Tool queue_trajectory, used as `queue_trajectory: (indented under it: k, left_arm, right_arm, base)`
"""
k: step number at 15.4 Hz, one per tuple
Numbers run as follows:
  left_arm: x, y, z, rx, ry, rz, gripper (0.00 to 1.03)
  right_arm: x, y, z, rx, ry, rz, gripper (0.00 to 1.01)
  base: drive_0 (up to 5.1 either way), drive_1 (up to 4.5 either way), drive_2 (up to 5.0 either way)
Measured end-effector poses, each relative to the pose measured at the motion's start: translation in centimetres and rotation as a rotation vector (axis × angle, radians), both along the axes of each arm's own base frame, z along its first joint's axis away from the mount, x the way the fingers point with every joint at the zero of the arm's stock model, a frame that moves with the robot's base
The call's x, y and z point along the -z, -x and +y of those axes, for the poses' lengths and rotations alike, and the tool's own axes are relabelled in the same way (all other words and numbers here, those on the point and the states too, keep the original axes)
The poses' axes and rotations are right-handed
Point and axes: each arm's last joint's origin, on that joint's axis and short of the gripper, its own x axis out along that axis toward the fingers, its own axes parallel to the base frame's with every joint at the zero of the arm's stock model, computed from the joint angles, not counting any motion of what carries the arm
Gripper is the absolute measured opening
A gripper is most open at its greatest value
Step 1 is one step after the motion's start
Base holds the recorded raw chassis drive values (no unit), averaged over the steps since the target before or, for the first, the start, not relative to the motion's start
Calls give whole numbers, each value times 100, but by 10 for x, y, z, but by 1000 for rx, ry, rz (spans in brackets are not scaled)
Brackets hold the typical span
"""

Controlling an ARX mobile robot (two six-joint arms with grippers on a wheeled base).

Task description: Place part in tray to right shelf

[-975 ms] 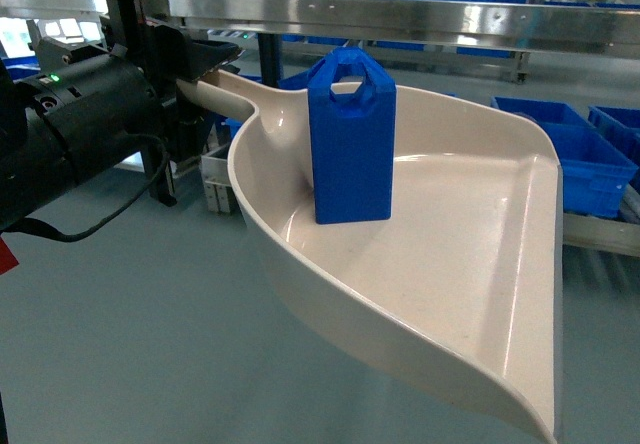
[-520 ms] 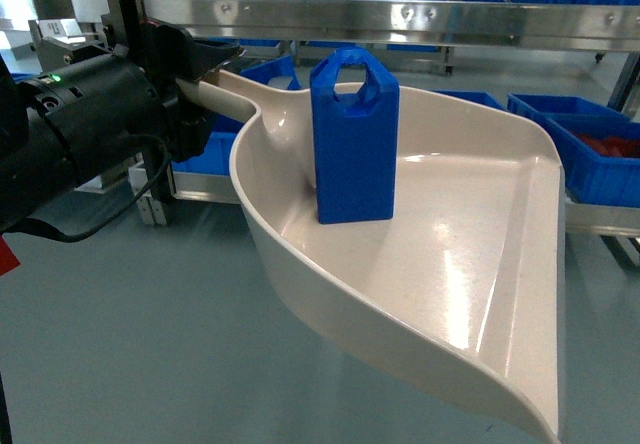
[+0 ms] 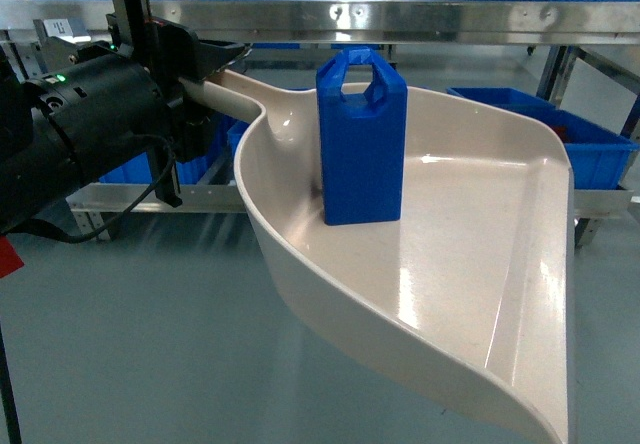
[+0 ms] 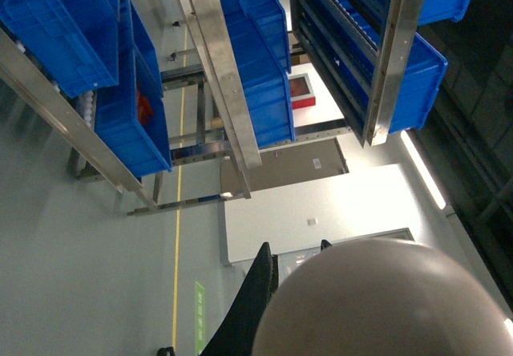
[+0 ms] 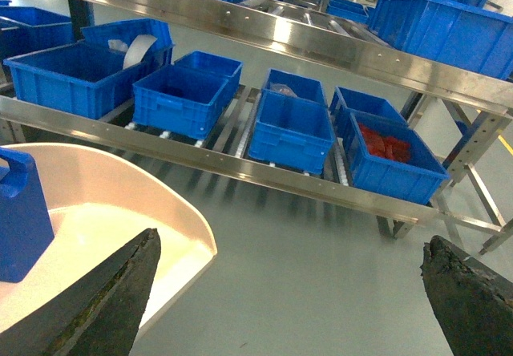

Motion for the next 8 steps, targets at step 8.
queue_trajectory:
  k: [8]
  left_arm:
    - [0,0,2,-8,1,0,12]
  right_arm:
    - [0,0,0,0,-1,-3,98]
  base:
    - [0,0,0]
